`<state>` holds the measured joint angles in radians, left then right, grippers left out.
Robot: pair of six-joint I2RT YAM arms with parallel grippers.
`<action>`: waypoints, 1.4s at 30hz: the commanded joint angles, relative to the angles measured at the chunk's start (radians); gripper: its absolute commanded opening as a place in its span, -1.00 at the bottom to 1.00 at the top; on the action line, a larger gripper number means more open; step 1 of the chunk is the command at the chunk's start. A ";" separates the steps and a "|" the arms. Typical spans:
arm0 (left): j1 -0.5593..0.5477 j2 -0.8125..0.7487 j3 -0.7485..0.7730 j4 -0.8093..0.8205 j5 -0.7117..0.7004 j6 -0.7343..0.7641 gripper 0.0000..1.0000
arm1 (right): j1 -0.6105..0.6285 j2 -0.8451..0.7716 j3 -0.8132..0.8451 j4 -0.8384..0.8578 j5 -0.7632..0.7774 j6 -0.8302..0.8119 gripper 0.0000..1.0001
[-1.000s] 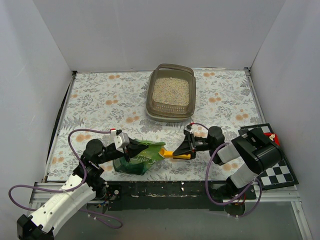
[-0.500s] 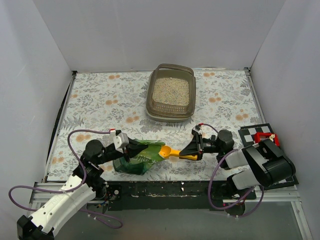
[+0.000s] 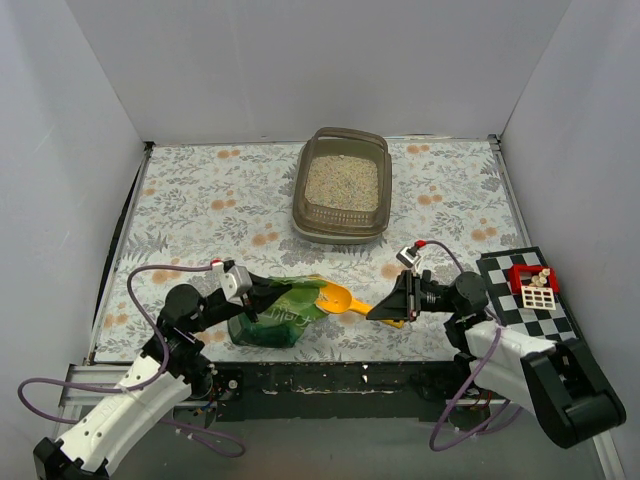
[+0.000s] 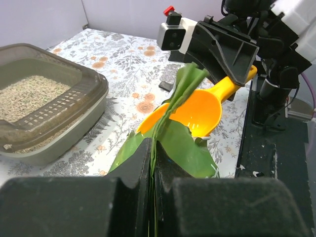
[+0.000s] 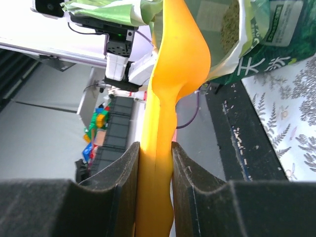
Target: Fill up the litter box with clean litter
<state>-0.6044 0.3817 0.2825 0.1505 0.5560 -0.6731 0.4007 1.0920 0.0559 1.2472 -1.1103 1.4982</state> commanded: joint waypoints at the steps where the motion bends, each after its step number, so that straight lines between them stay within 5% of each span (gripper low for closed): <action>1: -0.005 -0.035 -0.009 0.008 -0.087 0.023 -1.00 | -0.011 -0.147 0.051 -0.255 -0.010 -0.254 -0.97; 15: -0.005 -0.073 -0.016 0.008 -0.125 0.033 -1.00 | -0.039 -0.225 -0.040 -0.278 0.041 -0.159 -0.97; 28: -0.003 -0.093 -0.016 0.007 -0.223 0.052 -1.00 | -0.066 -0.556 0.068 -0.939 0.230 -0.267 -0.97; 42: -0.005 -0.101 -0.025 0.015 -0.254 0.050 -1.00 | -0.066 -0.468 0.271 -0.887 0.403 -0.200 -0.97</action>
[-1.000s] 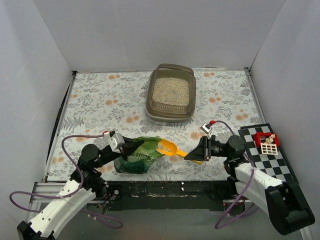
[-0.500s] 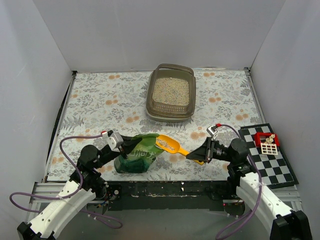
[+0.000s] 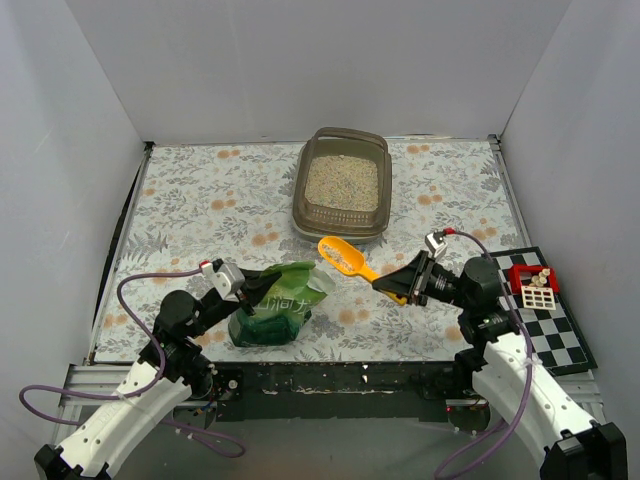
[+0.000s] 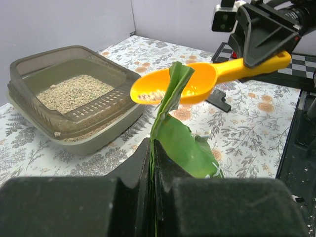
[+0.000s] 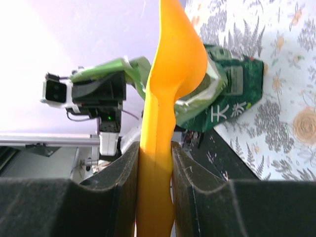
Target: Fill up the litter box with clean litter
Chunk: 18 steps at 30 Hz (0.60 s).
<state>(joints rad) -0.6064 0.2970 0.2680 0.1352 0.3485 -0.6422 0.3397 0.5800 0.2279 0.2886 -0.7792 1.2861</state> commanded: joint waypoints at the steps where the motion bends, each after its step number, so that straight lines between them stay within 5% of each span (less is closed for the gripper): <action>1: -0.003 -0.016 -0.012 0.032 -0.049 0.018 -1.00 | -0.005 0.064 0.112 0.076 0.095 0.010 -0.97; 12: -0.003 -0.030 -0.023 0.046 -0.058 0.027 -1.00 | -0.005 0.372 0.293 0.129 0.363 -0.103 -0.97; 18: -0.003 -0.022 -0.024 0.047 -0.059 0.024 -1.00 | -0.005 0.628 0.572 -0.034 0.489 -0.321 -0.97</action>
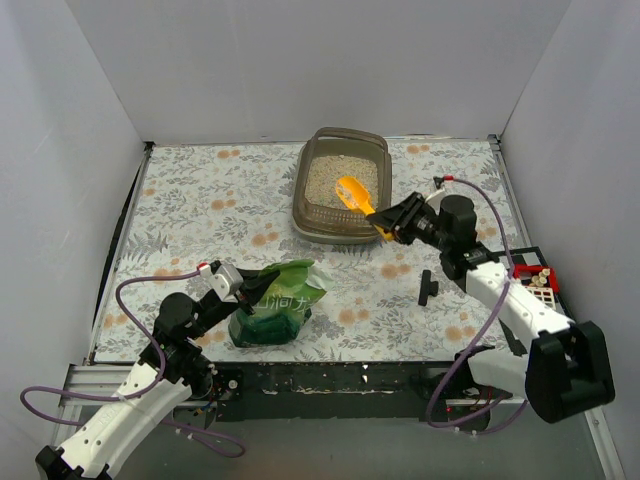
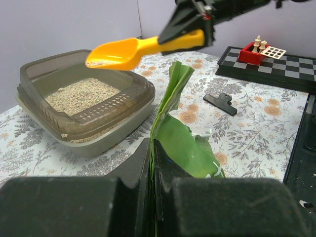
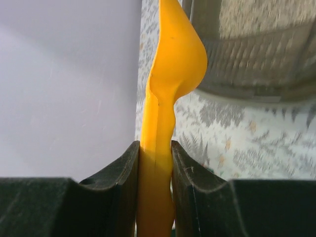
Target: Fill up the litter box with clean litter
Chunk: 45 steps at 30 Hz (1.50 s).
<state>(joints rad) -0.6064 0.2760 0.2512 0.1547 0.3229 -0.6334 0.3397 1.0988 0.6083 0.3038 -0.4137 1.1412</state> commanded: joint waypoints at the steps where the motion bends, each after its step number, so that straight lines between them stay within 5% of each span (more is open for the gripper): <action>1: -0.003 0.000 -0.004 0.026 -0.035 0.011 -1.00 | -0.004 0.157 0.243 -0.101 0.142 -0.226 -0.97; 21: -0.003 0.008 0.006 0.009 -0.058 -0.002 -1.00 | 0.123 0.841 1.289 -1.067 0.627 -0.914 -0.97; 32: -0.003 0.023 0.013 -0.003 -0.058 -0.009 -1.00 | 0.292 0.785 1.460 -1.262 0.947 -1.066 -0.97; 35: -0.003 0.028 0.013 -0.004 -0.013 -0.012 -1.00 | 0.301 0.683 1.411 -1.295 0.888 -1.061 -0.97; 45: -0.003 0.045 0.014 0.003 0.030 -0.011 -1.00 | 0.301 0.288 1.158 -1.451 0.302 -1.038 -0.97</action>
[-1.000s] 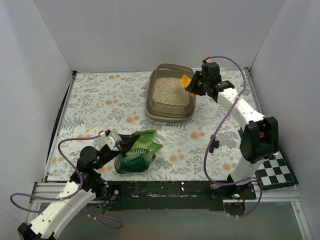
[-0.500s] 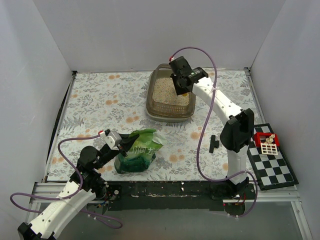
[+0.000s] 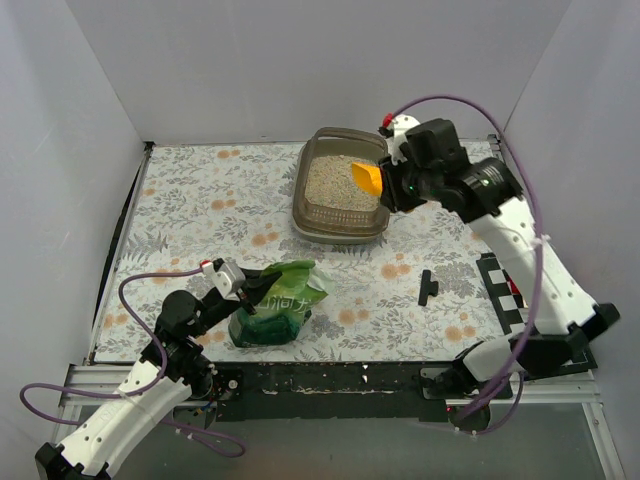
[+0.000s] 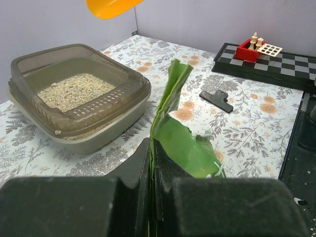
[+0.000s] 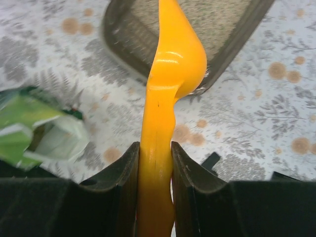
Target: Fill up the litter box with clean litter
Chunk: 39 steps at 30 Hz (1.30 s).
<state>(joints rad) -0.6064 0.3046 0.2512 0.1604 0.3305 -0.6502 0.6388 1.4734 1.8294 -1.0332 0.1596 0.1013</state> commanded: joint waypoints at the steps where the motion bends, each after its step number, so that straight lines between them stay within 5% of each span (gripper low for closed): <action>1: -0.003 0.016 0.014 -0.002 0.028 0.007 -1.00 | 0.002 -0.114 -0.091 -0.123 -0.320 0.009 -0.97; 16: -0.003 0.004 0.010 0.013 0.097 0.017 -1.00 | 0.002 -0.242 -0.335 -0.122 -0.680 0.035 -0.97; 39: -0.015 -0.005 0.008 0.036 0.191 -0.003 -1.00 | 0.102 0.132 -0.299 -0.031 -0.896 0.051 -0.97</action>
<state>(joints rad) -0.6083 0.2966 0.2512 0.1688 0.4873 -0.6441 0.7368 1.5517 1.4765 -1.0916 -0.6559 0.1326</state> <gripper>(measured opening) 0.010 0.346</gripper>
